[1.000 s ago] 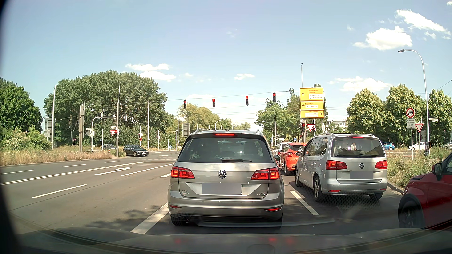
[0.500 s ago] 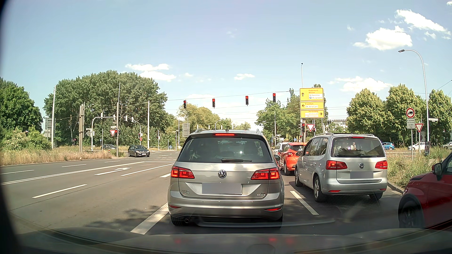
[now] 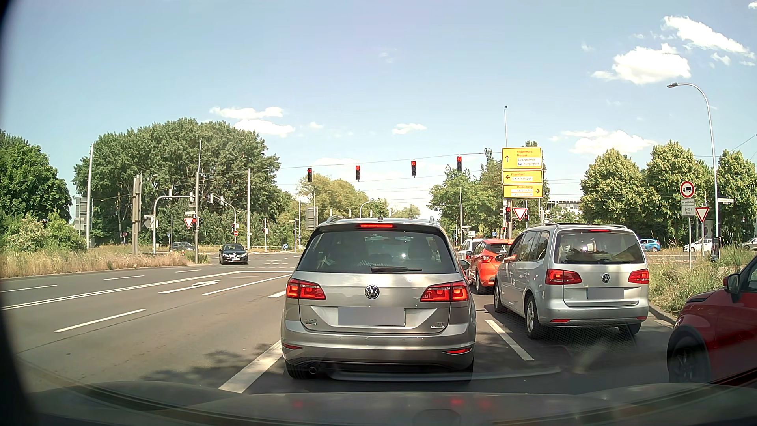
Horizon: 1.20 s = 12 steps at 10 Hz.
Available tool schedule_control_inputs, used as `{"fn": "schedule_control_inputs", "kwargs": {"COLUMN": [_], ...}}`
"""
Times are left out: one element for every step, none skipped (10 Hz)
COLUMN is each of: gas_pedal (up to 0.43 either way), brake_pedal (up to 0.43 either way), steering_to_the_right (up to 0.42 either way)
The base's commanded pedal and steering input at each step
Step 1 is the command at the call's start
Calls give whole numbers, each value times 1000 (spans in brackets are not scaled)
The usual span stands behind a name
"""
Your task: Follow the waypoints while adhering to traffic rules and regulations
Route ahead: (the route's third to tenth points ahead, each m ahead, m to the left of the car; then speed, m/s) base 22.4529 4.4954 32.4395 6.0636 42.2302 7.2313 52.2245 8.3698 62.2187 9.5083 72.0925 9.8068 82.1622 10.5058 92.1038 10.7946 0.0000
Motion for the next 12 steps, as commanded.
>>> {"fn": "schedule_control_inputs", "kwargs": {"gas_pedal": [0,0,0,0,0,0,0,0,0,0,0,0], "brake_pedal": [323,323,323,323,323,323,323,323,323,323,323,323], "steering_to_the_right": [3,3,3,3,3,3,3,3,3,3,3,3]}}
